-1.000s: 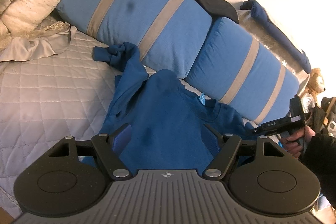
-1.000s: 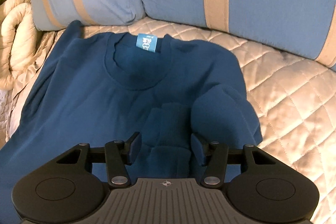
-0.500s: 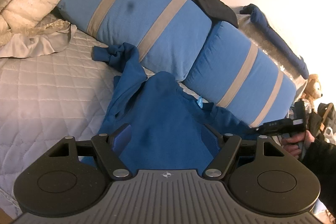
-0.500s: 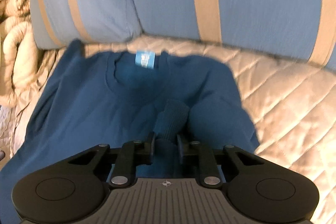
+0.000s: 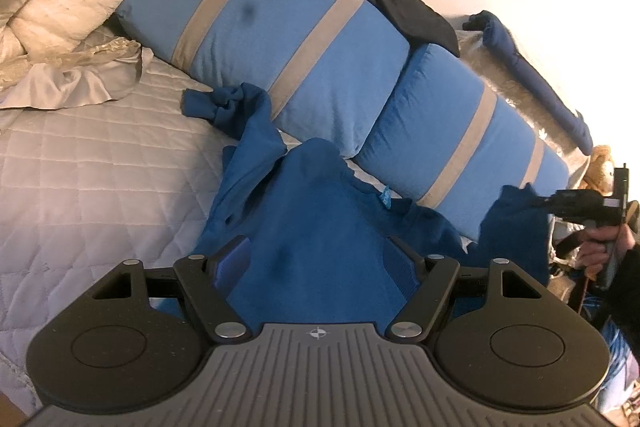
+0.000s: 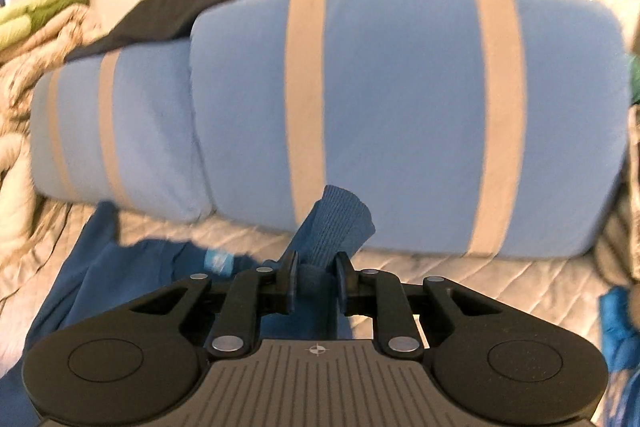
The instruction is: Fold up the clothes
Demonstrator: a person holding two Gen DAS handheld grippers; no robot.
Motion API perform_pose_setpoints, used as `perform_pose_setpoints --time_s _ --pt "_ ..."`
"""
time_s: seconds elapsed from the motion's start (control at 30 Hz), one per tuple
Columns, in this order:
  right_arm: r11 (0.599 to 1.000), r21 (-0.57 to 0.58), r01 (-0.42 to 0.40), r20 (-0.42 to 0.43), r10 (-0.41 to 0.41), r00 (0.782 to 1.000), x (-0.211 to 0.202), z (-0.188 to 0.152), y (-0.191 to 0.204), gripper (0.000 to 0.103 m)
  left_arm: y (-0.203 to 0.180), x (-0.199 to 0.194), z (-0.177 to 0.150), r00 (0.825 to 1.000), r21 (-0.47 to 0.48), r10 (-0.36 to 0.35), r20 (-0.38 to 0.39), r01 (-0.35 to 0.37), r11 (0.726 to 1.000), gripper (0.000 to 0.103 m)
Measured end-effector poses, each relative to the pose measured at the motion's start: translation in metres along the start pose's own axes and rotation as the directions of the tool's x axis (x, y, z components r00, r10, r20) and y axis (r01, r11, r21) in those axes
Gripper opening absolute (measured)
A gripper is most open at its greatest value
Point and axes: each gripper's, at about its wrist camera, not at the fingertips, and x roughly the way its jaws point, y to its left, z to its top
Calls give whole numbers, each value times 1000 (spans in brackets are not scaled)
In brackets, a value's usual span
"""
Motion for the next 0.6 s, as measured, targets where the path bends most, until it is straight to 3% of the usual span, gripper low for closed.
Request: perform_pose_setpoints --time_s 0.17,0.3,0.6 --pt "996 19 90 82 -91 992 -33 1 -23 21 0 -1 -1 1000 -2 8 3 -8 1000 73" --pt "981 53 186 130 -192 973 -61 -10 -48 21 1 -1 0 1000 -5 7 0 -7 1000 73" --pt "881 259 395 176 -446 878 -131 -56 -145 21 1 2 1 1000 1 1 -13 -1 1000 73"
